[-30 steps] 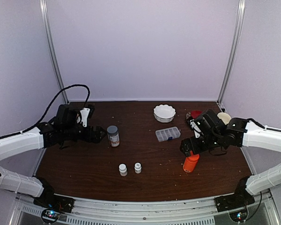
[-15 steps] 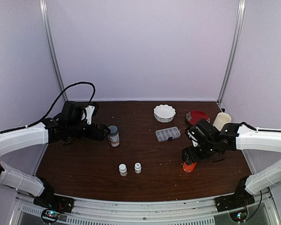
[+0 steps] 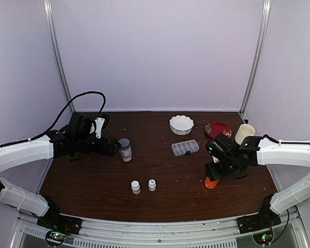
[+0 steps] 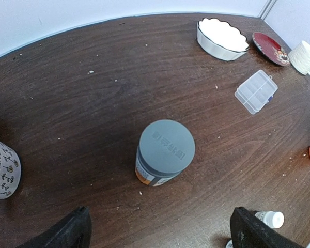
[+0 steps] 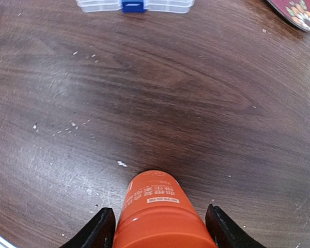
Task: Sort the pills into containers
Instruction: Place the pill bottle at the center of the board.
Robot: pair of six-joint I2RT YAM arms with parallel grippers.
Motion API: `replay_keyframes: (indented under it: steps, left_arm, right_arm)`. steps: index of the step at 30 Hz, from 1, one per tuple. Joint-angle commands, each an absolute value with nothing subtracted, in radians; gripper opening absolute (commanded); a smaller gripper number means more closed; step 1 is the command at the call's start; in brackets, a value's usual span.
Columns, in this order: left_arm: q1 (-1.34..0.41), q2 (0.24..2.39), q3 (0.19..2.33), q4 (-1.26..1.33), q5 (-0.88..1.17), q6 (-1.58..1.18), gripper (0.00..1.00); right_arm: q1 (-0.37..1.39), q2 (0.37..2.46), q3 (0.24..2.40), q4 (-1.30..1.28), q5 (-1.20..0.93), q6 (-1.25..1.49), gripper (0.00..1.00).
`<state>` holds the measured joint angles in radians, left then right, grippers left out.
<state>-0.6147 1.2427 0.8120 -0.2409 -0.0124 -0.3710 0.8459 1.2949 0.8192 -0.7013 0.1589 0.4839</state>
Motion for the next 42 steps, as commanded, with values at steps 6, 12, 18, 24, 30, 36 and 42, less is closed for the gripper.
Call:
replay_keyframes:
  steps: [6, 12, 18, 24, 30, 36, 42]
  left_arm:
    - [-0.618, 1.247, 0.840, -0.227, -0.029, -0.360, 0.96]
    - [-0.618, 1.229, 0.837, -0.238, -0.033, -0.359, 0.96]
    - [-0.618, 1.218, 0.820, -0.238, -0.040, -0.365, 0.96]
    - [-0.618, 1.200, 0.820, -0.242, -0.035, -0.371, 0.96]
    - [-0.621, 1.147, 0.784, -0.281, 0.039, -0.373, 0.94]
    - [-0.662, 1.047, 0.694, -0.282, 0.094, -0.410, 0.91]
    - [-0.764, 0.989, 0.670, -0.303, 0.079, -0.425, 0.91]
  right_arm:
    - [0.679, 1.235, 0.819, -0.674, 0.313, 0.473, 0.56]
    - [0.607, 1.256, 0.823, -0.644, 0.311, 0.433, 0.63]
    - [0.600, 1.274, 0.829, -0.655, 0.305, 0.423, 0.94]
    - [0.689, 1.225, 0.945, -0.765, 0.402, 0.382, 1.00]
    - [0.836, 1.195, 1.043, -0.746, 0.290, 0.334, 0.88]
    - [1.000, 1.279, 1.057, -0.582, 0.092, 0.286, 0.86]
    - [1.135, 1.523, 1.202, -0.578, 0.083, 0.263, 0.83]
